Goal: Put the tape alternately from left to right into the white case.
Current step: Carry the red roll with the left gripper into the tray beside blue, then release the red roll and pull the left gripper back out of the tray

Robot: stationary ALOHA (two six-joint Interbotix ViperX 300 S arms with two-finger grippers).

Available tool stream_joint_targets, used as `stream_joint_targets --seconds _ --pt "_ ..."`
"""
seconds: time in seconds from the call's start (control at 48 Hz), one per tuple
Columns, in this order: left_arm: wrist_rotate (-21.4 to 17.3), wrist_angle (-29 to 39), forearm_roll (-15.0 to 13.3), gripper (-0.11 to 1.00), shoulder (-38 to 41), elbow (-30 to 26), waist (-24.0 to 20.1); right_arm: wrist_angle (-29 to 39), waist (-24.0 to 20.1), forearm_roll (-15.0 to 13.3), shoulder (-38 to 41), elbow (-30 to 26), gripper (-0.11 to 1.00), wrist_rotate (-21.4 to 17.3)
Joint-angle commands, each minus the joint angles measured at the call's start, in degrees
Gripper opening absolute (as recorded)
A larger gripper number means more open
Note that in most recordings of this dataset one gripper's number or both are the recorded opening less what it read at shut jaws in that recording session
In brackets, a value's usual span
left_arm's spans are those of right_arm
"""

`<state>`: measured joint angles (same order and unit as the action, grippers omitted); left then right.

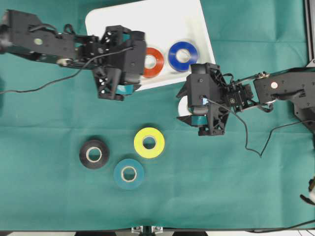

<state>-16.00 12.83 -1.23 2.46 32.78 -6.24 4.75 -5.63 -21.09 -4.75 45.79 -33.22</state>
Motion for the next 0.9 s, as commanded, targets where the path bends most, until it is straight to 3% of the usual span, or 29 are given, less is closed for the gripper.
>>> stream_joint_targets --seconds 0.0,0.167,0.479,0.875 --pt "0.2 -0.2 -0.2 0.66 -3.7 1.4 0.9 -0.3 -0.2 -0.1 -0.7 -0.5 0.75 -0.1" --pt "1.7 -0.2 -0.4 0.66 -6.2 4.6 3.0 -0.2 -0.2 -0.1 -0.7 -0.5 0.75 -0.1" --pt "10.9 -0.3 -0.3 0.66 -6.1 6.5 8.7 -0.2 0.4 -0.1 -0.7 -0.5 0.75 -0.1" --pt "16.5 -0.5 -0.4 0.66 -5.9 8.3 11.1 -0.4 0.4 -0.1 -0.7 -0.1 0.75 -0.1"
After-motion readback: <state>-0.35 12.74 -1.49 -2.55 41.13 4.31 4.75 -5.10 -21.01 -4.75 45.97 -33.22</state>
